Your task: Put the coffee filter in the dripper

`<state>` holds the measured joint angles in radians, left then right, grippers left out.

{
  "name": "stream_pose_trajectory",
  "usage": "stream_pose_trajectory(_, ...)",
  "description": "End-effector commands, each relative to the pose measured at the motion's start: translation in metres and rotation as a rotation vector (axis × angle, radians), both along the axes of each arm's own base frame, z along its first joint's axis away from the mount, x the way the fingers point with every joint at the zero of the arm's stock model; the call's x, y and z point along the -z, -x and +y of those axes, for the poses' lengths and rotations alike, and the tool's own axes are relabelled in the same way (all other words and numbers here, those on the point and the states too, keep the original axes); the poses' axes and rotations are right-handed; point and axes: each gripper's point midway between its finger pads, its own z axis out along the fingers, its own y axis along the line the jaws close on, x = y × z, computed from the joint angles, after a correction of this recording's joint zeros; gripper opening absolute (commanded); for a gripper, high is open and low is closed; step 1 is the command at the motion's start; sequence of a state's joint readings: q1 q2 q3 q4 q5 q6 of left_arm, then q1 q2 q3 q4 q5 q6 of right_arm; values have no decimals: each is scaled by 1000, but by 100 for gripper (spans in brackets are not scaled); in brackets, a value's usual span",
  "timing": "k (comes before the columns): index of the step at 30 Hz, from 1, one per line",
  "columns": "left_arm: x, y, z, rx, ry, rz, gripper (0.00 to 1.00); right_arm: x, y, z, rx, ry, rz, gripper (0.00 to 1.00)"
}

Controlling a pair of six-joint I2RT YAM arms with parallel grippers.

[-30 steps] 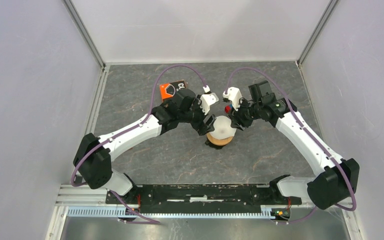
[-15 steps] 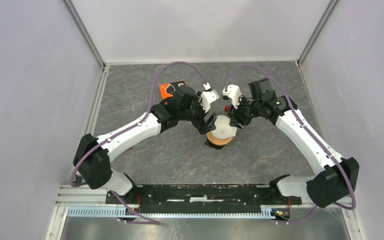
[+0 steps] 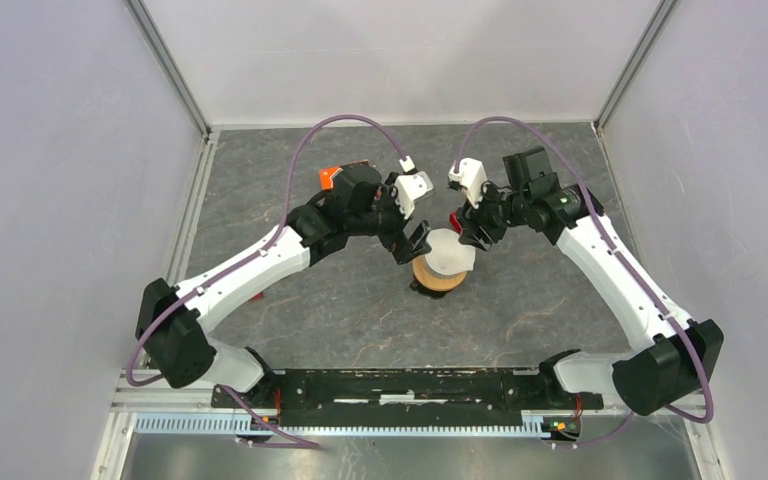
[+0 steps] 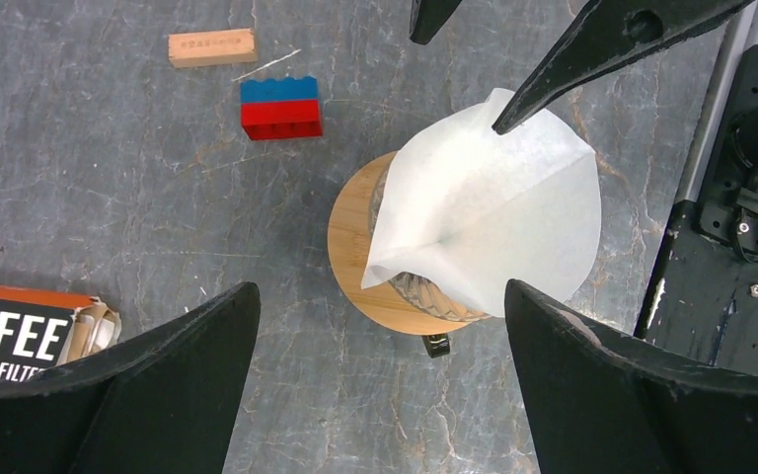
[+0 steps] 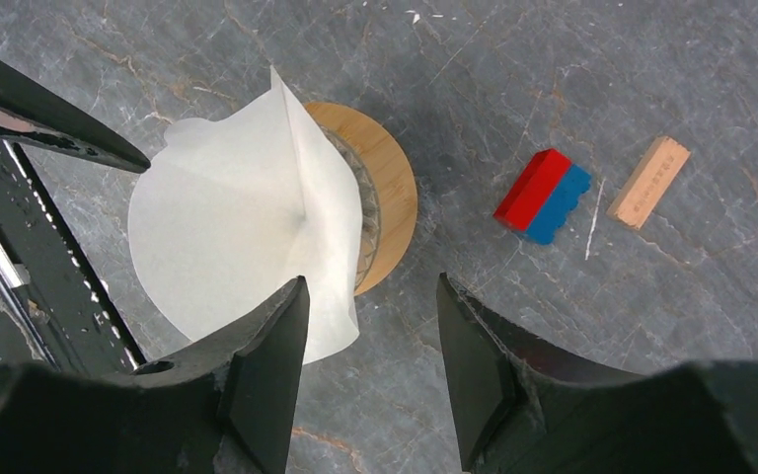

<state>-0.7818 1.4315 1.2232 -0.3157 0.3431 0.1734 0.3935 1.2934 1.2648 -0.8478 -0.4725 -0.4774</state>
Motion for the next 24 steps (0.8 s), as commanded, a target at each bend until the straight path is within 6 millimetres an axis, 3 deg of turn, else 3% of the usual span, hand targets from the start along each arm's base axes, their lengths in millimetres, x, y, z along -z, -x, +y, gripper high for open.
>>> stream_pose_trajectory(1,-37,-5,4,15,62,-73,100,-33,-11,-1,12,-34,-94,57)
stream_pose_trajectory(7,-57,-22,22,-58,126,-69,100,-59,-25,-12,88,-62,-184,58)
stream_pose_trajectory(12,-76,-53,53,-219,197,-65,100,-97,-55,-33,252,-94,-355,63)
stream_pose_trajectory(15,-91,-78,86,-352,241,-92,100,-125,-75,-51,376,-122,-471,78)
stream_pose_trajectory(19,-112,-113,145,-604,286,-143,100,-156,-100,-72,517,-158,-572,94)
stream_pose_trajectory(24,-139,-137,220,-959,263,-293,100,-165,-126,-93,653,-145,-644,98)
